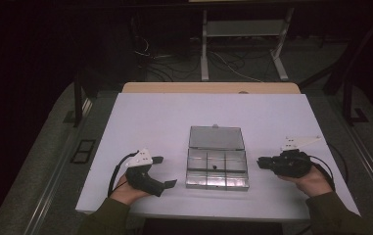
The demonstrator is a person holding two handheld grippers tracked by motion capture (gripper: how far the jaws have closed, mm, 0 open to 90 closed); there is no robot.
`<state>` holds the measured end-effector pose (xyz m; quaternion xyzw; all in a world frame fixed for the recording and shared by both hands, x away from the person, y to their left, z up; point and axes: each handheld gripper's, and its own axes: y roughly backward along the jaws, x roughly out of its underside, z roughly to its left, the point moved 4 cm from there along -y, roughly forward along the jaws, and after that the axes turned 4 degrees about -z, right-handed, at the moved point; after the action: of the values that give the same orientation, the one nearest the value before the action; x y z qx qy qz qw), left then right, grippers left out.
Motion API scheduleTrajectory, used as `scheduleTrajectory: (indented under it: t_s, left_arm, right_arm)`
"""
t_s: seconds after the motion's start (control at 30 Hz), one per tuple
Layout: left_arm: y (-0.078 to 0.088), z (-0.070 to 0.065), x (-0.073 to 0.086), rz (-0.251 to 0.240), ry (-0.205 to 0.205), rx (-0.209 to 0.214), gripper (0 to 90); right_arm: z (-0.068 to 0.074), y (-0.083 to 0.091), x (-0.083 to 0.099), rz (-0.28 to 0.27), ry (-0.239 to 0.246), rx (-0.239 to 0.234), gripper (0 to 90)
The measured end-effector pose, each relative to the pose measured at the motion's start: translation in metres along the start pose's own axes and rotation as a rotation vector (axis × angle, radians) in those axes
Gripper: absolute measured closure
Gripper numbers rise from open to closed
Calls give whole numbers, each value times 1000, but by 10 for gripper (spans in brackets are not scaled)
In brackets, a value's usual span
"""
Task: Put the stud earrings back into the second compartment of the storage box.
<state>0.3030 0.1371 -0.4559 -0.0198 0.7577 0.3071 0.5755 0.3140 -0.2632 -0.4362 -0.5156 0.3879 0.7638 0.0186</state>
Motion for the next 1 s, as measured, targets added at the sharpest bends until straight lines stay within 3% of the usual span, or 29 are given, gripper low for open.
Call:
scheduleTrajectory:
  t_s: [1.0]
  left_arm:
    - [0, -2, -1, -3, -5, 3, 2]
  right_arm:
    - [16, -33, -34, -17, 35, -77, 786]
